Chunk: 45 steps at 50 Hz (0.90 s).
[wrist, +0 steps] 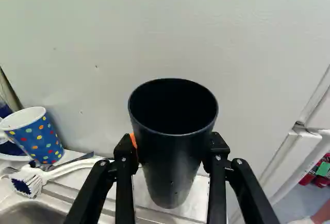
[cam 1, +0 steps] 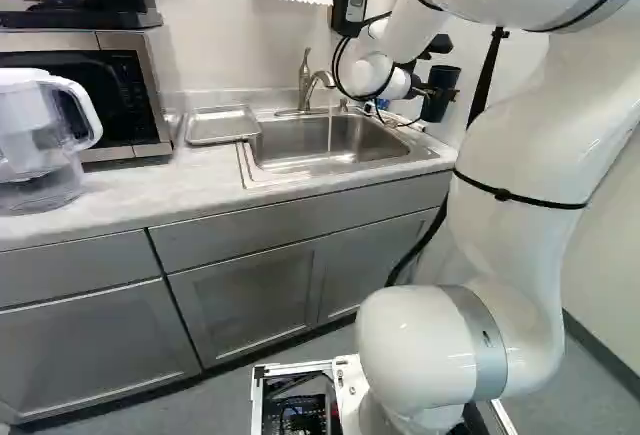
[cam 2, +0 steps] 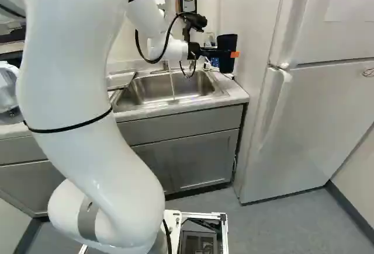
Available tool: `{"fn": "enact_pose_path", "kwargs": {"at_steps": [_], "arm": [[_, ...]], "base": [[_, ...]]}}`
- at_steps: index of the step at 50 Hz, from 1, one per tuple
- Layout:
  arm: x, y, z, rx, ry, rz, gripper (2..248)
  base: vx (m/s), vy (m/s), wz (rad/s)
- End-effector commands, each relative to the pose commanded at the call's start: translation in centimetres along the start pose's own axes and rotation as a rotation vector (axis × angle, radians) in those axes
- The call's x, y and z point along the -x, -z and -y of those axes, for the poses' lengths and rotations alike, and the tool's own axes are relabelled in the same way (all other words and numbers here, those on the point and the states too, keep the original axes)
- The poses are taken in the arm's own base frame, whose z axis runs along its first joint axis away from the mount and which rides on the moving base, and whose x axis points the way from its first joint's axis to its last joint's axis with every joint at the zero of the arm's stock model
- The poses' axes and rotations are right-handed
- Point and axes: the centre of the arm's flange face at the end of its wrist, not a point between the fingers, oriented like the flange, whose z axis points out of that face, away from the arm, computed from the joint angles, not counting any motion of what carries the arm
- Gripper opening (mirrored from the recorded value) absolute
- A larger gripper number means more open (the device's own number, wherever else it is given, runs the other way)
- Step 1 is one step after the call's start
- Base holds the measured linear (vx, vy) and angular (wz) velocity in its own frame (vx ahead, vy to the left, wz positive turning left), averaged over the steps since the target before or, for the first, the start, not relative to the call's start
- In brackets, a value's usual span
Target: Rinse the cup and place it in the tray
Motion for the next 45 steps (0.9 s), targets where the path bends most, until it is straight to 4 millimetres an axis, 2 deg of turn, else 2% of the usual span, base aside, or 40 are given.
{"fn": "enact_pose_path", "kwargs": {"at_steps": [28, 45], "arm": [[-0.2, -0.2, 0.8, -0.043, 0.023, -0.026, 126], [-0.3, -0.6, 2.4, -0.109, 0.046, -0.033, 126]], "base": [[0.000, 0.000, 0.000], [0.000, 0.000, 0.000]]}}
